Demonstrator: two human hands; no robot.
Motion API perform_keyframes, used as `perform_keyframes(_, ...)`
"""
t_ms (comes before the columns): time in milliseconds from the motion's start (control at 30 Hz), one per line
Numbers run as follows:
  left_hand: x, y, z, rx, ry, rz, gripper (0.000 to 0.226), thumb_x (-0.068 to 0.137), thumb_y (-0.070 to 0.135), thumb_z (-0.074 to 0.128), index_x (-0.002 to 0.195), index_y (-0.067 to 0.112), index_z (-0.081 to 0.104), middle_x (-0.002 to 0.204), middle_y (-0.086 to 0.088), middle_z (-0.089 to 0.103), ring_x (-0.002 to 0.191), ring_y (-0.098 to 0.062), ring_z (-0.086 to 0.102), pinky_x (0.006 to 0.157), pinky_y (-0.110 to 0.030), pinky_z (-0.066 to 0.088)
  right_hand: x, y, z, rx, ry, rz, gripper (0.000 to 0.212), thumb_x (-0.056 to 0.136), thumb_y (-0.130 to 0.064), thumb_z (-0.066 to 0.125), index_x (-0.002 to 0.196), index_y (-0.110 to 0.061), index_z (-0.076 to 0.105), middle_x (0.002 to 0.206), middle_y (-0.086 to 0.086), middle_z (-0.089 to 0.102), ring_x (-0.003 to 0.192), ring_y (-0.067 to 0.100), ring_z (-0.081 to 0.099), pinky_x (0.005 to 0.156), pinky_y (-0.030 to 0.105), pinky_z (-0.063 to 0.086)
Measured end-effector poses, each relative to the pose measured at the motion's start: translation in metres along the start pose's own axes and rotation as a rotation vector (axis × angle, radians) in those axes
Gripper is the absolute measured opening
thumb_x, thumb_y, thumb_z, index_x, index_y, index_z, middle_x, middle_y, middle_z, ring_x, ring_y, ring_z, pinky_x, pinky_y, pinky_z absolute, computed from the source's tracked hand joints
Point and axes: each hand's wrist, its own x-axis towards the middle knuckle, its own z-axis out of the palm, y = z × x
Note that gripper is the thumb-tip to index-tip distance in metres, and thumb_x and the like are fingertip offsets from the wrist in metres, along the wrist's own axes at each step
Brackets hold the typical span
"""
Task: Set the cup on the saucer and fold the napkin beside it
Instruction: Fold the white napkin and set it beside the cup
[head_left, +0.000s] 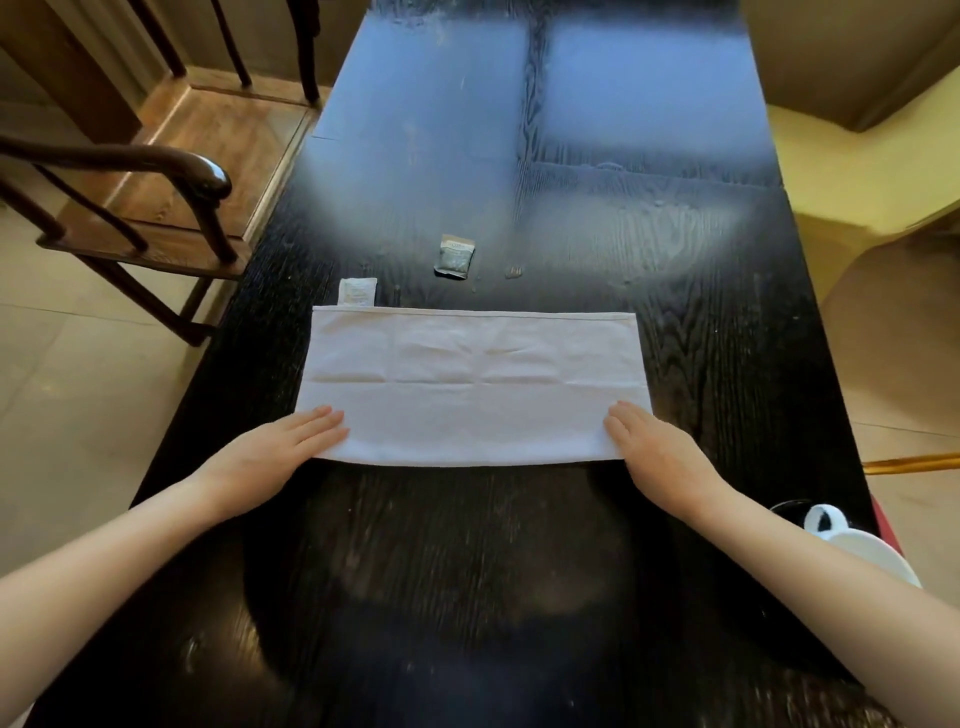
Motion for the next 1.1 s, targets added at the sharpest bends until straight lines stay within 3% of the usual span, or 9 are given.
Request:
perform_keyframes(67, 0.001, -0.001, -0.007, -0.228, 0.067, -0.136, 0.057, 0.064, -0.017, 0.072, 0.114, 0.01, 0.064, 0.117, -0.013, 0.066, 0.109, -0.028, 0.063, 0.111, -0.011, 0.019, 0.0, 0.008, -0.005, 0.113, -0.048, 0.065, 0.019, 0.074, -0.002, 0.063, 0.092, -0.008, 0.061, 0.093, 0.006, 0.064, 0.082, 0.026, 0.065, 0.062, 0.03, 0.05)
perform_keyframes(133, 0.005, -0.003, -0.022, -0.522, 0.121, -0.366, 0.034, 0.081, -0.003, 0.064, 0.105, 0.021, 0.068, 0.104, 0.007, 0.072, 0.103, -0.017, 0.065, 0.098, -0.021, 0.042, 0.005, 0.024, -0.013, 0.366, -0.063, 0.163, 0.016, 0.085, -0.007, 0.058, 0.098, -0.01, 0.067, 0.099, 0.005, 0.069, 0.091, 0.024, 0.065, 0.077, 0.033, 0.051)
perform_keyframes(233, 0.017, -0.011, -0.041, -0.876, 0.156, -0.642, 0.018, 0.086, 0.014, 0.061, 0.087, 0.03, 0.068, 0.075, 0.027, 0.07, 0.084, -0.002, 0.061, 0.074, -0.015, 0.042, 0.021, 0.053, -0.037, 0.781, -0.148, 0.392, 0.014, 0.086, -0.017, 0.064, 0.092, -0.008, 0.072, 0.089, 0.008, 0.072, 0.084, 0.018, 0.064, 0.075, 0.028, 0.046)
perform_keyframes(400, 0.055, -0.021, -0.032, -1.116, 0.426, -0.832, 0.017, 0.092, 0.02, 0.054, 0.084, 0.029, 0.065, 0.085, 0.005, 0.065, 0.081, -0.01, 0.056, 0.071, -0.022, 0.043, 0.057, 0.07, -0.034, 1.31, 0.018, 0.664, 0.031, 0.072, -0.04, 0.074, 0.087, -0.013, 0.071, 0.089, 0.011, 0.069, 0.08, 0.017, 0.061, 0.072, 0.032, 0.048)
perform_keyframes(467, 0.075, -0.022, -0.022, -1.044, 0.531, -0.912, 0.017, 0.094, 0.022, 0.05, 0.084, 0.021, 0.064, 0.081, 0.0, 0.063, 0.08, -0.016, 0.055, 0.069, -0.028, 0.042, 0.076, 0.065, -0.025, 1.227, 0.175, 0.782, 0.025, 0.085, -0.034, 0.062, 0.082, -0.01, 0.07, 0.09, 0.019, 0.068, 0.08, 0.021, 0.058, 0.071, 0.035, 0.045)
perform_keyframes(533, 0.095, -0.022, -0.015, -0.868, 0.587, -0.981, 0.021, 0.095, 0.023, 0.049, 0.084, 0.01, 0.063, 0.077, -0.009, 0.06, 0.076, -0.024, 0.053, 0.067, -0.034, 0.038, 0.094, 0.056, -0.014, 0.991, 0.278, 0.873, 0.036, 0.09, -0.029, 0.049, 0.074, 0.001, 0.06, 0.079, 0.025, 0.06, 0.074, 0.024, 0.05, 0.064, 0.032, 0.032)
perform_keyframes(633, 0.118, -0.02, -0.012, -0.696, 0.595, -1.042, 0.026, 0.096, 0.023, 0.044, 0.086, 0.003, 0.056, 0.075, -0.015, 0.056, 0.072, -0.029, 0.05, 0.064, -0.033, 0.033, 0.109, 0.043, -0.008, 0.769, 0.352, 0.959, 0.03, 0.094, -0.025, 0.041, 0.077, -0.005, 0.055, 0.078, 0.015, 0.056, 0.076, 0.03, 0.051, 0.063, 0.032, 0.03)
perform_keyframes(867, 0.137, -0.021, 0.0, -0.241, 0.366, -1.041, 0.032, 0.099, 0.026, 0.031, 0.098, -0.001, 0.049, 0.093, -0.027, 0.063, 0.081, -0.047, 0.06, 0.064, -0.041, 0.037, 0.124, 0.034, 0.006, 0.246, 0.345, 0.928, 0.035, 0.1, -0.025, 0.031, 0.093, 0.001, 0.052, 0.087, 0.023, 0.065, 0.075, 0.041, 0.061, 0.059, 0.033, 0.031)
perform_keyframes(1100, 0.138, -0.019, 0.008, -0.17, 0.394, -1.039, 0.027, 0.097, 0.023, 0.042, 0.095, -0.002, 0.052, 0.09, -0.025, 0.058, 0.074, -0.047, 0.06, 0.056, -0.042, 0.035, 0.13, 0.037, 0.025, 0.129, 0.347, 0.934, 0.033, 0.099, -0.023, 0.037, 0.086, 0.005, 0.05, 0.077, 0.025, 0.062, 0.062, 0.043, 0.061, 0.052, 0.034, 0.033)
